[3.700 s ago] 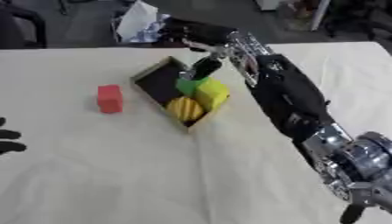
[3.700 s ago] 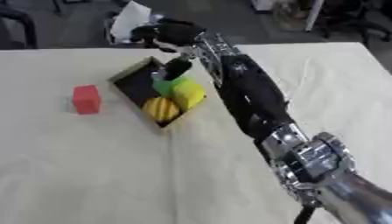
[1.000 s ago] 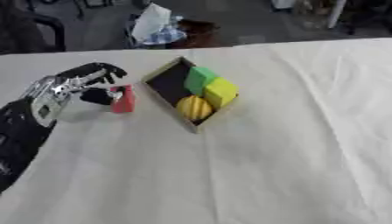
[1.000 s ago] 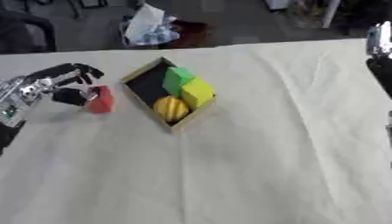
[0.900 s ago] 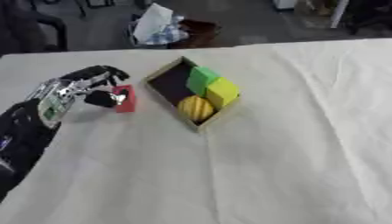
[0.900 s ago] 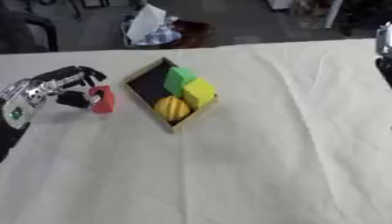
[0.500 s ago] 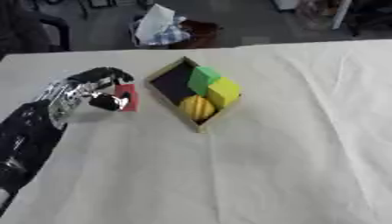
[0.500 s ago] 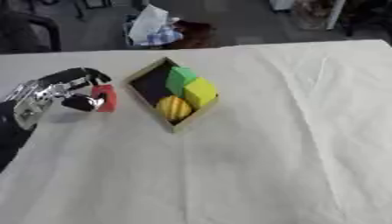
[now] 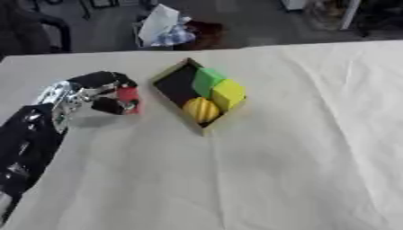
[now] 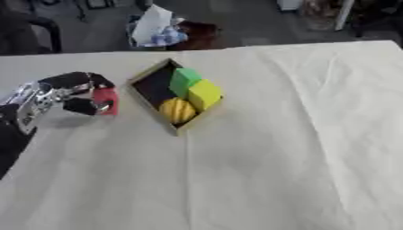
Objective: Pick up objects on the table and place them in the box.
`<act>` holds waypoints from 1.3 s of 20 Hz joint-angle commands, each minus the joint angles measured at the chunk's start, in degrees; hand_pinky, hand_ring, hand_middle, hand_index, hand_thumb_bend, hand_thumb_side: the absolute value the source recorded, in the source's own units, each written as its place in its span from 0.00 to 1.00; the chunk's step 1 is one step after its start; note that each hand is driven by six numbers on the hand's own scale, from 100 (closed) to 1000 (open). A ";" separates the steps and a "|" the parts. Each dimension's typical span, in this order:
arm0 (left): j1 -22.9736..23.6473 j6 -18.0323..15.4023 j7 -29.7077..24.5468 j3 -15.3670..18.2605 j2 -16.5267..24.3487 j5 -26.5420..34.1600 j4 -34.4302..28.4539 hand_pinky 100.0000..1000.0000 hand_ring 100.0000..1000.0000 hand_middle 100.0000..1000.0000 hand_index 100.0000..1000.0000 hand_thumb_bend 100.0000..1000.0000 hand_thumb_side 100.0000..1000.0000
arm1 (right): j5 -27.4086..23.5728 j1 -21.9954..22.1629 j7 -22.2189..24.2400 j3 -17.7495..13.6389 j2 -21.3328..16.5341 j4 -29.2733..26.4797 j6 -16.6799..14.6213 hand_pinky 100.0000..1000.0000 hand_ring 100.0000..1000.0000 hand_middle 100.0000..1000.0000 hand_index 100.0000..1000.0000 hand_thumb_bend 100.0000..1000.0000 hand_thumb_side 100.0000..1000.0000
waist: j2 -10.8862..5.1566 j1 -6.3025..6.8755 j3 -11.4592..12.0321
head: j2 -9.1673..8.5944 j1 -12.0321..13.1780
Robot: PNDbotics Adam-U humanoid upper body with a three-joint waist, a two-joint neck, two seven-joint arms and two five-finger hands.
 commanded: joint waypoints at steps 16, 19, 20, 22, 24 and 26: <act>-0.63 0.12 4.69 0.83 2.18 -3.87 -3.04 0.63 0.49 0.48 0.72 0.06 0.24 | -9.77 -0.01 4.37 -2.59 -2.62 0.71 0.15 0.74 0.62 0.74 0.94 0.00 0.60 | -1.83 0.47 -0.31 | 0.14 0.06; -1.29 0.02 7.21 0.74 2.50 -2.72 -4.50 0.62 0.47 0.47 0.71 0.03 0.22 | -9.83 0.05 4.54 -2.66 -2.51 0.83 0.21 0.74 0.62 0.74 0.93 0.00 0.60 | -1.84 0.48 -0.40 | 0.08 -0.14; -1.76 0.06 7.72 0.65 2.51 -2.31 -4.93 0.63 0.47 0.47 0.71 0.02 0.22 | -9.84 0.08 4.62 -2.66 -2.48 0.89 0.24 0.74 0.62 0.74 0.93 0.00 0.60 | -1.84 0.46 -0.44 | 0.08 -0.20; -3.02 0.38 8.53 0.53 1.99 -1.67 -5.35 0.63 0.47 0.47 0.72 0.00 0.20 | -9.94 0.06 4.79 -2.58 -2.31 0.99 0.31 0.74 0.62 0.74 0.94 0.00 0.60 | -1.82 0.42 -0.64 | 0.04 -0.08; -4.16 0.96 9.16 0.53 0.85 -1.15 -5.00 0.63 0.48 0.48 0.73 0.00 0.20 | -10.05 -0.03 5.00 -2.46 -2.12 1.09 0.37 0.74 0.62 0.74 0.93 0.00 0.60 | -1.74 0.34 -0.92 | -0.03 0.08; -4.97 1.92 10.23 0.72 -0.65 -0.76 -4.33 0.64 0.48 0.48 0.73 0.00 0.19 | -10.13 -0.13 5.27 -2.28 -2.00 1.21 0.41 0.74 0.62 0.74 0.93 0.00 0.60 | -1.61 0.21 -1.26 | -0.12 0.25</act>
